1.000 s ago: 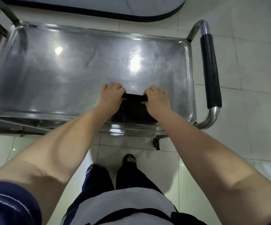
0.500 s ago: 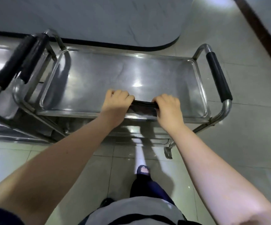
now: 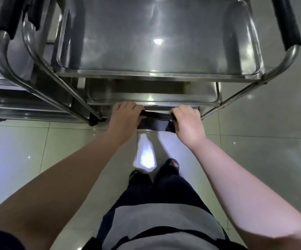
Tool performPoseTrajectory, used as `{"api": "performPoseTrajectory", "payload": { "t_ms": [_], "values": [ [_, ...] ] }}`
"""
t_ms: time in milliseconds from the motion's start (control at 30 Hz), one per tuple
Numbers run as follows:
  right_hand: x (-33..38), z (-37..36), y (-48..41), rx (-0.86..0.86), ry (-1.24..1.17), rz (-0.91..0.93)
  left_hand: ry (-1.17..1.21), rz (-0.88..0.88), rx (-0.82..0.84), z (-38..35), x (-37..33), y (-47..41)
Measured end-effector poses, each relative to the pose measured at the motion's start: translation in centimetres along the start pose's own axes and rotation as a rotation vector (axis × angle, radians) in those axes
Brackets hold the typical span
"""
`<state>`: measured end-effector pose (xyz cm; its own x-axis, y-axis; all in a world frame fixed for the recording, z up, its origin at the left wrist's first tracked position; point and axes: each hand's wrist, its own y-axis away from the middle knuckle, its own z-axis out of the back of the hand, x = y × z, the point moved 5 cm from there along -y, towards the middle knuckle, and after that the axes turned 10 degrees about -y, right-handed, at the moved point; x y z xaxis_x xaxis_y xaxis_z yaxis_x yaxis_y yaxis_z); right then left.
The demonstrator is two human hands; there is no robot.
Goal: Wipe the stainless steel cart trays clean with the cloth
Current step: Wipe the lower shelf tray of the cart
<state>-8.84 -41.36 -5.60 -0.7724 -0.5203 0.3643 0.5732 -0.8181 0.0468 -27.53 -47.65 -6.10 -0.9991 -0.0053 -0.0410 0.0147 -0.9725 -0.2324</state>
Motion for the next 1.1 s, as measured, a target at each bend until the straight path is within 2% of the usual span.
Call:
{"api": "performPoseTrajectory", "payload": {
  "t_ms": [200, 333, 500, 600, 700, 767, 833, 933, 1033, 1100],
  "values": [
    [-4.8, -5.0, -1.5, 0.023, -0.122, -0.082, 0.187, 0.170, 0.241, -8.0, -0.6, -0.4],
    [-8.8, -9.9, -3.4, -0.003, -0.217, -0.171, 0.299, 0.249, 0.318, -14.8, -1.2, -1.2],
    [-14.7, -16.9, -6.3, -0.056, -0.225, -0.212, 0.397, 0.303, 0.274, -23.9, -1.5, -2.9],
    [-18.3, -20.5, -8.2, -0.136, -0.294, -0.213, 0.451, 0.260, 0.187, -28.6, -1.1, -4.5],
    [-21.3, -23.3, -10.1, -0.166, -0.391, -0.163, 0.453, 0.221, 0.116, -32.5, -0.9, -6.7],
    [-22.8, -24.4, -11.8, -0.163, -0.371, -0.124, 0.463, 0.224, 0.088, -34.6, -0.9, -8.6],
    [-24.0, -24.0, -14.4, -0.233, -0.329, -0.069, 0.456, 0.258, 0.049, -36.1, -0.5, -11.2],
    [-26.4, -22.9, -21.0, -0.276, -0.181, -0.127, 0.419, 0.321, 0.028, -38.1, 0.8, -17.6],
    [-27.8, -24.4, -26.8, -0.140, -0.055, -0.208, 0.205, 0.286, 0.110, -41.3, 1.3, -22.3],
    [-28.3, -26.0, -28.4, -0.137, -0.027, -0.244, 0.090, 0.296, 0.104, -43.2, 1.8, -23.1]
  ]
}}
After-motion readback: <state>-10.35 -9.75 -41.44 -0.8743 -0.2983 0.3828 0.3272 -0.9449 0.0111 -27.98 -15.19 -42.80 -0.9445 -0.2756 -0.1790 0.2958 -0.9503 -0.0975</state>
